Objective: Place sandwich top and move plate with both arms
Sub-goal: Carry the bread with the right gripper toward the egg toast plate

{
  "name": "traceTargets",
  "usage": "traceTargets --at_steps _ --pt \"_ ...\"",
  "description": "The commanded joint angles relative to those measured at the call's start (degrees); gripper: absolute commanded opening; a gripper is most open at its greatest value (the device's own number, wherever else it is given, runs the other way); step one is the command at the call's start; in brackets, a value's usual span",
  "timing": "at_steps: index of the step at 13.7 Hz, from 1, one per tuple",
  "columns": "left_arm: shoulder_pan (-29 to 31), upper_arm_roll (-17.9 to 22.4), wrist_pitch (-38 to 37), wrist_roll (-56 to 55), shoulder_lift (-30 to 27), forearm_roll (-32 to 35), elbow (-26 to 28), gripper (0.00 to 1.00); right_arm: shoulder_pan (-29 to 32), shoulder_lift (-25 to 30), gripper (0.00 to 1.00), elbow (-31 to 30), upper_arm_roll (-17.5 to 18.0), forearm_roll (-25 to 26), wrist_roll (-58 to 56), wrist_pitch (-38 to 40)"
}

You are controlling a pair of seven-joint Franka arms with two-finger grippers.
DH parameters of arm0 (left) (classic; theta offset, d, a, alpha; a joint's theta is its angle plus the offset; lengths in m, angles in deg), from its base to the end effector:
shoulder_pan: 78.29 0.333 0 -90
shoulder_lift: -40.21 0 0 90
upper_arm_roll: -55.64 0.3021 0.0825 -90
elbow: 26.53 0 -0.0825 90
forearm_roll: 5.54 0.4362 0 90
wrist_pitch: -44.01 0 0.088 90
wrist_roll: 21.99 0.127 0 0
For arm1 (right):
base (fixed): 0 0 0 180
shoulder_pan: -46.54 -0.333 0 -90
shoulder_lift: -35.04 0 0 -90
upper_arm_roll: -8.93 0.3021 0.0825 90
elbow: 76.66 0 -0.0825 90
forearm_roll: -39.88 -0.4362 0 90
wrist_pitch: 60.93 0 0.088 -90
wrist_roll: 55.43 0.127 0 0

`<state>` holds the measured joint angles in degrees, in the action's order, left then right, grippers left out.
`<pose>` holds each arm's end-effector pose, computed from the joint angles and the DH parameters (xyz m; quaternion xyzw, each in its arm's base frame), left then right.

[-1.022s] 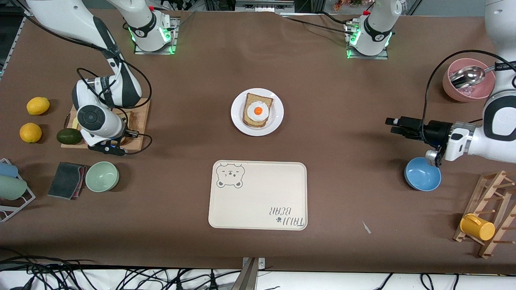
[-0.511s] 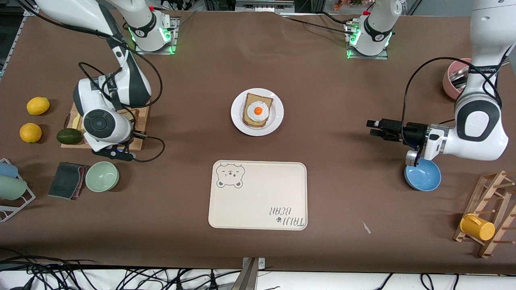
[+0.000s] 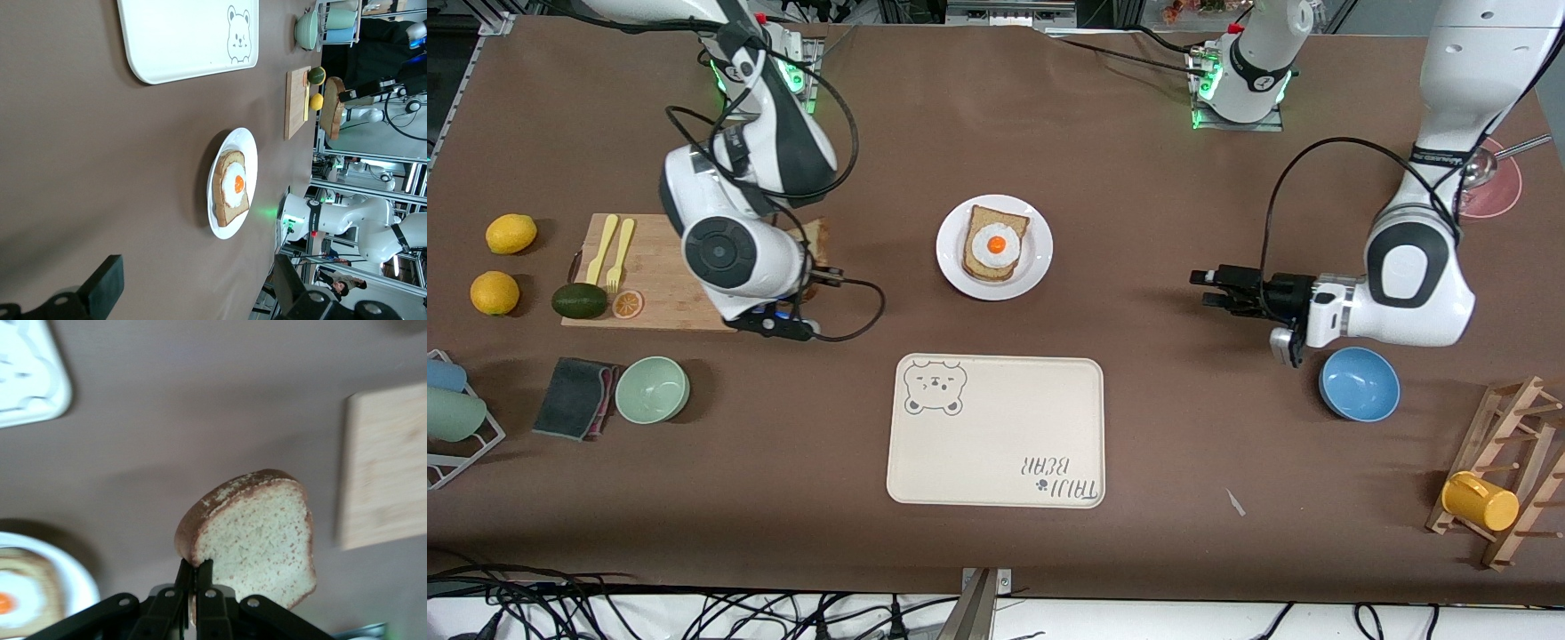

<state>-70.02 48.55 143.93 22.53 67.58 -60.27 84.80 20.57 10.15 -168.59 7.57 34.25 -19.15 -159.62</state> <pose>0.5895 -0.0788 0.1738 0.8485 -0.0986 -0.1078 0.5086 0.6066 0.2913 0.3015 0.9800 -0.1149 -0.1567 0.0438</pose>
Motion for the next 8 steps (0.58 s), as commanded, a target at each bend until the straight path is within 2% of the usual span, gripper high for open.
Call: traceTargets --at_steps 1,4,8 --pt "0.0 -1.1 3.8 6.2 -2.6 -6.2 6.9 0.94 -4.8 -6.0 0.00 8.3 -0.4 -3.7 7.5 2.2" --pt "0.0 -3.5 7.6 8.0 -2.6 -6.9 9.1 0.97 -9.5 -10.2 0.00 13.6 -0.4 -7.5 16.9 1.4" --pt "-0.2 -6.0 10.5 8.5 -2.4 -11.5 10.9 0.99 -15.2 -15.8 0.00 18.0 -0.4 -8.3 26.7 -0.5"
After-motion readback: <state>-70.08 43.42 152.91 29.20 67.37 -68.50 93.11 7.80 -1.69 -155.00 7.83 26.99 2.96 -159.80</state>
